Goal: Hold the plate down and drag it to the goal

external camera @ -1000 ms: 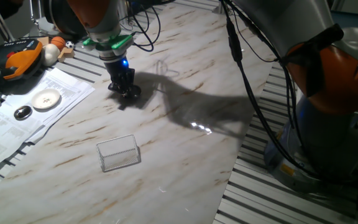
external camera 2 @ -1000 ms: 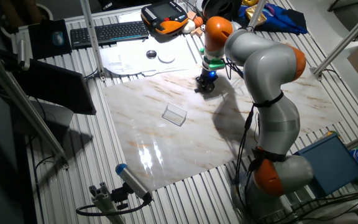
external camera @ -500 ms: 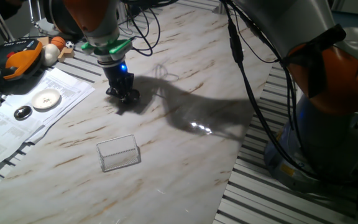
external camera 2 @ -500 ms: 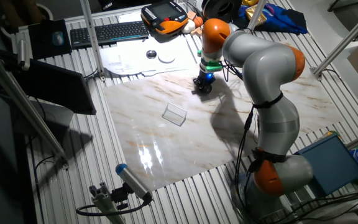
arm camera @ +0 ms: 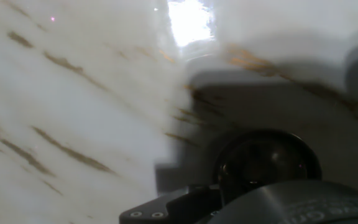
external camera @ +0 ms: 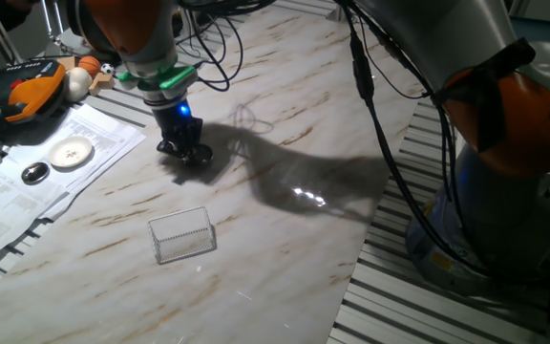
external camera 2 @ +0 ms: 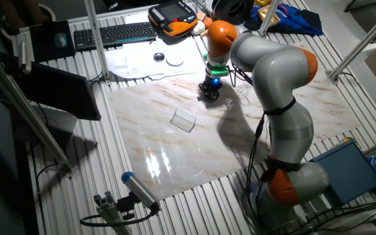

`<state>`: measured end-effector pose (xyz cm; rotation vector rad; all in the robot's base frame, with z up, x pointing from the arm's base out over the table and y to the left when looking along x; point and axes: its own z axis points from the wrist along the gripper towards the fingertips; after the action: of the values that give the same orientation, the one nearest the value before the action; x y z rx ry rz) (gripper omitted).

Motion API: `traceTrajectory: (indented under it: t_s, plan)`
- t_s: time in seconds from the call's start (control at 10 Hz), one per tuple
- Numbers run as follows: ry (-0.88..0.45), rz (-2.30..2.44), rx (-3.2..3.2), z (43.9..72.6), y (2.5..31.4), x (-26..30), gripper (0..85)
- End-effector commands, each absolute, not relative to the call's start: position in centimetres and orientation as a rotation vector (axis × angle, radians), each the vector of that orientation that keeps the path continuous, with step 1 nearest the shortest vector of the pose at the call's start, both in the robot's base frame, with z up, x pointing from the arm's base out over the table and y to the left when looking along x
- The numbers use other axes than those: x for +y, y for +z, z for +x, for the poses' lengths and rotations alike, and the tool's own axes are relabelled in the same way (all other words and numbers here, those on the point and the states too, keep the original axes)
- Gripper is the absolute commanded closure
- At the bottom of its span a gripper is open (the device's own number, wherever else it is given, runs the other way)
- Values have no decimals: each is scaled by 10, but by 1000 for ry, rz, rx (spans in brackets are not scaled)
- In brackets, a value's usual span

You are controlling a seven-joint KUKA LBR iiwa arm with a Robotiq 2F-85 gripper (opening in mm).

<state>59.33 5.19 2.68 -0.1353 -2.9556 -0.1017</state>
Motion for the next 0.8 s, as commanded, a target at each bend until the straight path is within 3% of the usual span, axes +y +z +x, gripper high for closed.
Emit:
traceTrajectory:
  t_s: [0.0,0.7]
  plan:
    - [-104,-138,-2954,593,28,53,850]
    - [-75,-114,-2957,595,31,48,850]
